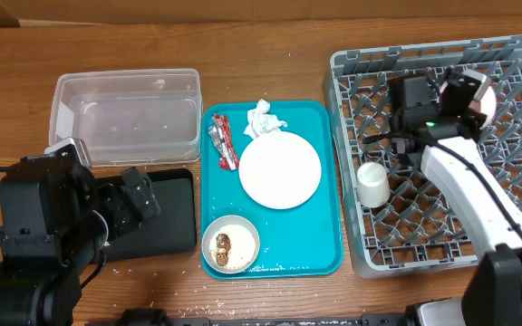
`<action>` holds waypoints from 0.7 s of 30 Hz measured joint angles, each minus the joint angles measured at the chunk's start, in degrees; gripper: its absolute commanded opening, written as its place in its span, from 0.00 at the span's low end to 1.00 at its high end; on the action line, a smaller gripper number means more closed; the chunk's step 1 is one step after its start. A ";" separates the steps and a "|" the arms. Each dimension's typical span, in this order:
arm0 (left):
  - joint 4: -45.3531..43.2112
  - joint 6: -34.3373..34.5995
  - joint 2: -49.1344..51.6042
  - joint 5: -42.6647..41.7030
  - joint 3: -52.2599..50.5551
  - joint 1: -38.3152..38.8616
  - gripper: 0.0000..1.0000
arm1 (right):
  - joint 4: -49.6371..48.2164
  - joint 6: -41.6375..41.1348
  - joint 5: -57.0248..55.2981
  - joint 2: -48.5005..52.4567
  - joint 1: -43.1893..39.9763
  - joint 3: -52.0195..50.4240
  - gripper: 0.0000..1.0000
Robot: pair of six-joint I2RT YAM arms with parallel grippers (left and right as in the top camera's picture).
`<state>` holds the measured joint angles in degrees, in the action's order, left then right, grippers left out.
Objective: Sort waste into correct bins and load items into the dishwasher
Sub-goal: 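Set the pink bowl into the back of the dish rack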
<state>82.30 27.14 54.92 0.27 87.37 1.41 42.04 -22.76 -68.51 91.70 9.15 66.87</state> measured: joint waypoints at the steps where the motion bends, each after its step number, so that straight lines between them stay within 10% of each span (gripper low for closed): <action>1: 0.00 0.00 0.00 0.02 0.00 0.00 1.00 | 0.11 0.42 0.07 0.63 0.00 0.00 0.04; 21: 0.00 0.00 0.02 0.00 0.00 0.00 1.00 | 5.64 0.33 -0.74 3.41 8.92 -2.47 0.04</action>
<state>82.30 27.14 54.94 0.27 87.37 1.41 47.68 -22.44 -69.25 95.11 18.06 64.40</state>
